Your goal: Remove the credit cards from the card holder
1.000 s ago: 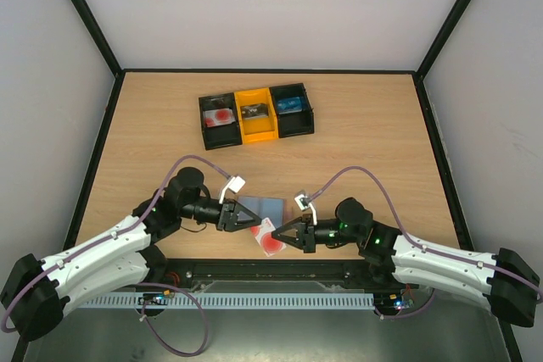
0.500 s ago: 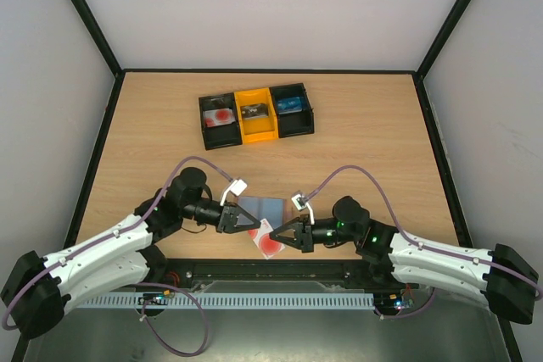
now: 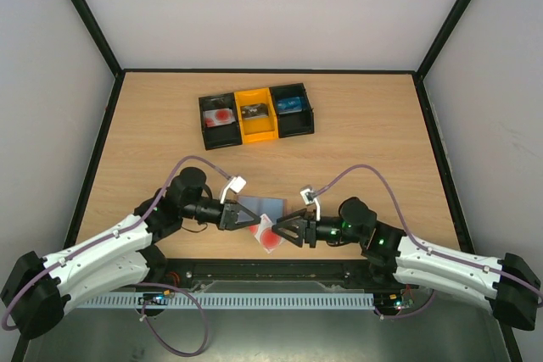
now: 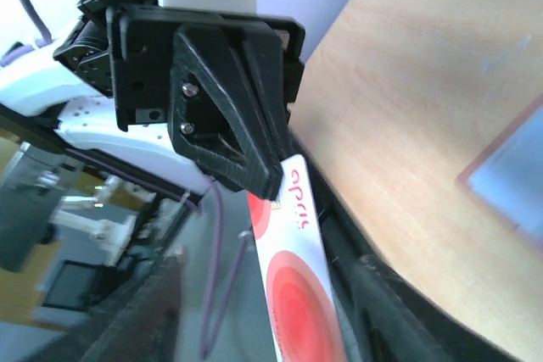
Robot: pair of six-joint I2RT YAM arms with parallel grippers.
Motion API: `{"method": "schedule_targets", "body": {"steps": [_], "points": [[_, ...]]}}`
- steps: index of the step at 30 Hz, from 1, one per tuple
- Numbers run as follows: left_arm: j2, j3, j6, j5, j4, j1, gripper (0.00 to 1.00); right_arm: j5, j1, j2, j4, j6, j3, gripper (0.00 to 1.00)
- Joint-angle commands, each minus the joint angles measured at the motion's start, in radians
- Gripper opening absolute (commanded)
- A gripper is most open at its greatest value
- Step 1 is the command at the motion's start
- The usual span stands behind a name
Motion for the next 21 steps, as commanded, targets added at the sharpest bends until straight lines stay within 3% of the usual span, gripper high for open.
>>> {"method": "schedule_targets", "body": {"steps": [1, 7, 14, 21], "points": [[-0.003, 0.034, -0.025, -0.089, -0.038, 0.011, 0.03, 0.119, 0.000, -0.057, -0.041, 0.001, 0.005, 0.63], [-0.012, 0.094, -0.023, -0.267, -0.113, 0.029, 0.03, 0.214, -0.001, -0.110, -0.076, 0.008, -0.012, 0.99], [0.018, 0.167, -0.041, -0.528, -0.196, 0.118, 0.03, 0.288, -0.001, -0.096, -0.099, -0.010, 0.011, 0.98], [0.073, 0.204, -0.053, -0.698, -0.176, 0.370, 0.03, 0.356, 0.000, -0.114, -0.053, 0.037, -0.008, 0.98]]}}
